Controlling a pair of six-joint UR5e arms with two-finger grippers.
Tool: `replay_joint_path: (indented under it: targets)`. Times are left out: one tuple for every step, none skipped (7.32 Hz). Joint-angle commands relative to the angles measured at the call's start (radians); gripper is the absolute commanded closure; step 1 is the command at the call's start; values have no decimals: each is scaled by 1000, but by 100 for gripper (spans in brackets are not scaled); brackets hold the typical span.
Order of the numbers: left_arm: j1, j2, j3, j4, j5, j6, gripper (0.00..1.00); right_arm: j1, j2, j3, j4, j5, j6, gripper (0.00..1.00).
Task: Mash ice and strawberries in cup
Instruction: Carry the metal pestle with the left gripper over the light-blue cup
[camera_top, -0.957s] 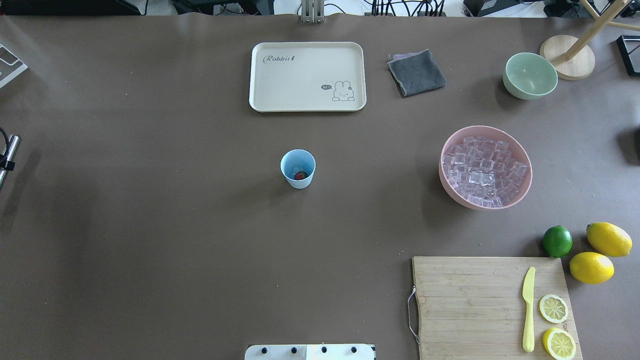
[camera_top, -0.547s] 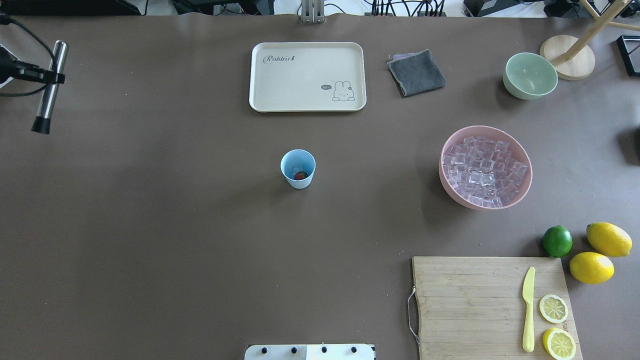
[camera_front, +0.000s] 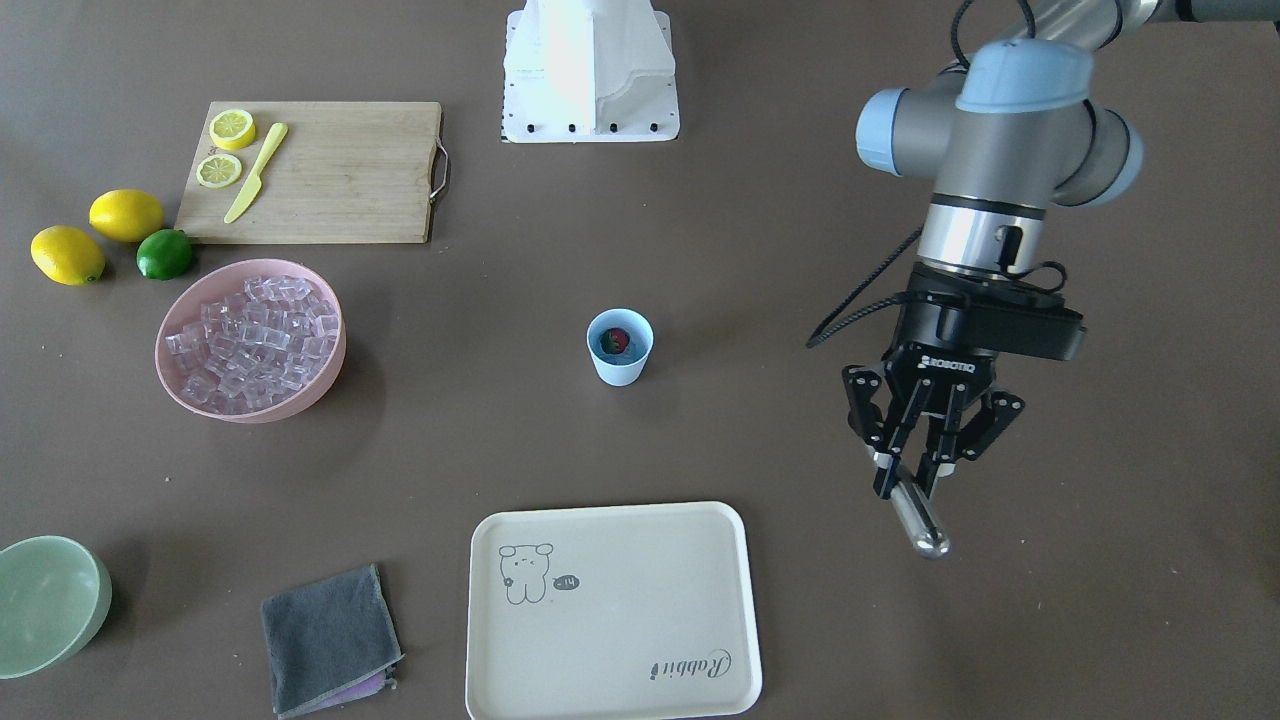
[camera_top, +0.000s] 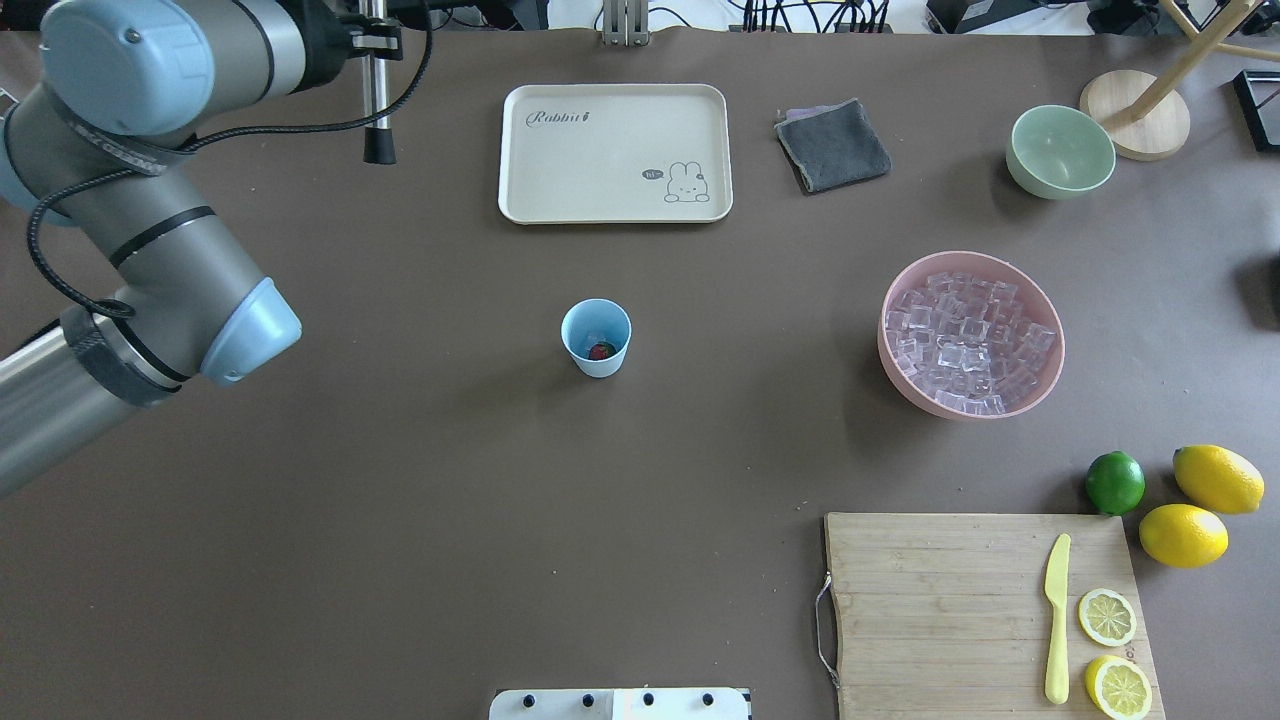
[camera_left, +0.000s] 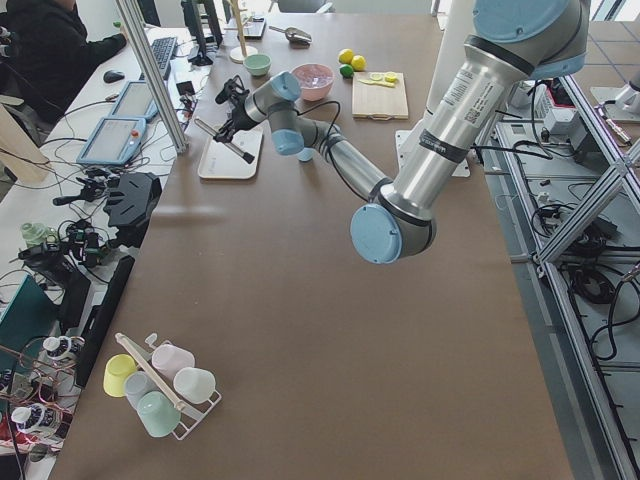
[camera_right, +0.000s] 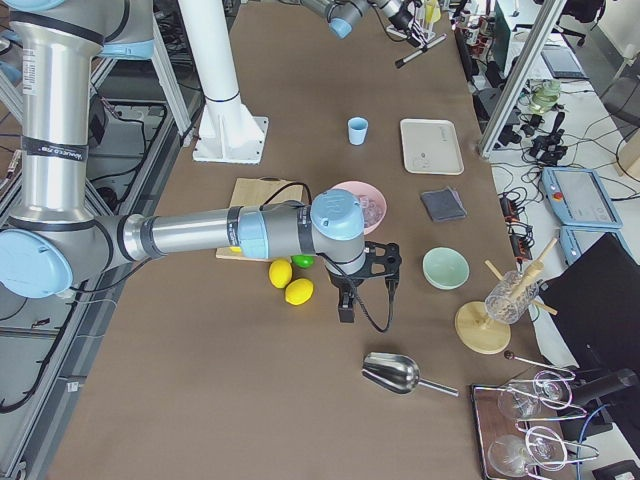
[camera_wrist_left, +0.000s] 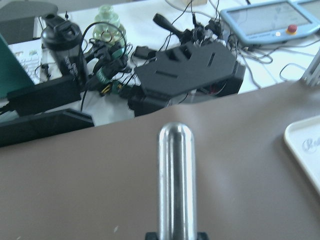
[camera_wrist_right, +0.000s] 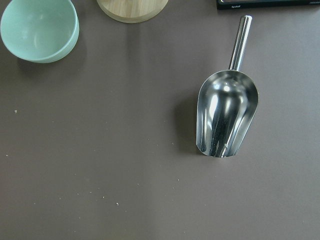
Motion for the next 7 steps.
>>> replay_joint_path:
  targets:
    - [236, -90, -16, 37, 368, -103, 75, -1, -2, -2, 0, 0, 0, 0]
    - [314, -93, -12, 29, 487, -132, 75, 0, 0, -4, 0, 0, 0, 0]
    - [391, -81, -7, 29, 577, -186, 75, -1, 0, -4, 0, 0, 0, 0]
    - [450, -81, -4, 26, 647, -189, 75, -1, 2, -6, 0, -2, 0, 0]
    - [488, -79, 17, 21, 682, -198, 75, -1, 0, -7, 0, -2, 0, 0]
    - [501, -79, 69, 9, 716, -249, 75, -1, 0, -9, 0, -2, 0, 0]
    - [499, -75, 91, -15, 715, -248, 75, -1, 0, -12, 0, -2, 0, 0]
